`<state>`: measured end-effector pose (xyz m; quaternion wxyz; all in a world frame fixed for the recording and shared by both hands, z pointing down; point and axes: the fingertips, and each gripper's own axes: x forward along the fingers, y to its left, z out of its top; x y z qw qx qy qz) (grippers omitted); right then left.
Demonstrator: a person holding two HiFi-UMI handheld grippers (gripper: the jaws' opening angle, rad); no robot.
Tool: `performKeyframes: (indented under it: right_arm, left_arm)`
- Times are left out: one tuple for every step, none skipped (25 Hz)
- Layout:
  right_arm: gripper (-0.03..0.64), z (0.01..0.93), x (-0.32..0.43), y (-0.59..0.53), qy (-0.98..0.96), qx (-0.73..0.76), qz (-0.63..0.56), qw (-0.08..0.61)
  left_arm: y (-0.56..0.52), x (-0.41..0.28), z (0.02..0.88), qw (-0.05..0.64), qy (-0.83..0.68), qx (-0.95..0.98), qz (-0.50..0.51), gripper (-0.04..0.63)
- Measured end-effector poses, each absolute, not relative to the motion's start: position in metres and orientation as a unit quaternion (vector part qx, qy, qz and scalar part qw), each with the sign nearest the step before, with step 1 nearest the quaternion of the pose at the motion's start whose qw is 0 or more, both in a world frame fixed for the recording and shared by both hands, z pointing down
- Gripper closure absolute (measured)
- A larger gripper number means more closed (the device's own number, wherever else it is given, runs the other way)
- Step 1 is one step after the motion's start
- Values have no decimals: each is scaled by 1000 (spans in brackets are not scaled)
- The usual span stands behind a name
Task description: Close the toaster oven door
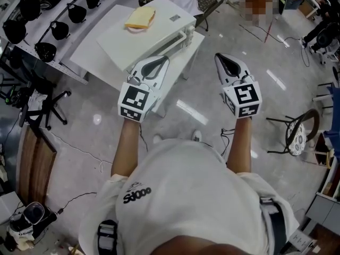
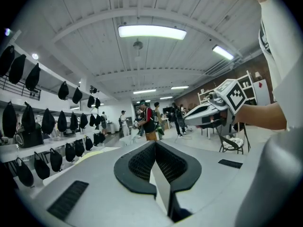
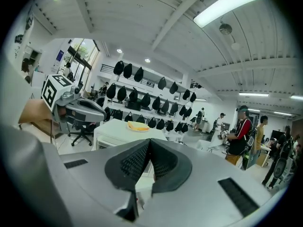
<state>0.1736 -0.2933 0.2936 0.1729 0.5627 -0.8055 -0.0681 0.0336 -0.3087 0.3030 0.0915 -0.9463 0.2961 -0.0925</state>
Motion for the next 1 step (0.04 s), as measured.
performKeyframes:
  right_arm:
    - [607,294,175,-294,-806,563,-68,173]
  left_arm:
    - [-309,35,303,91,296,-946,-93,577]
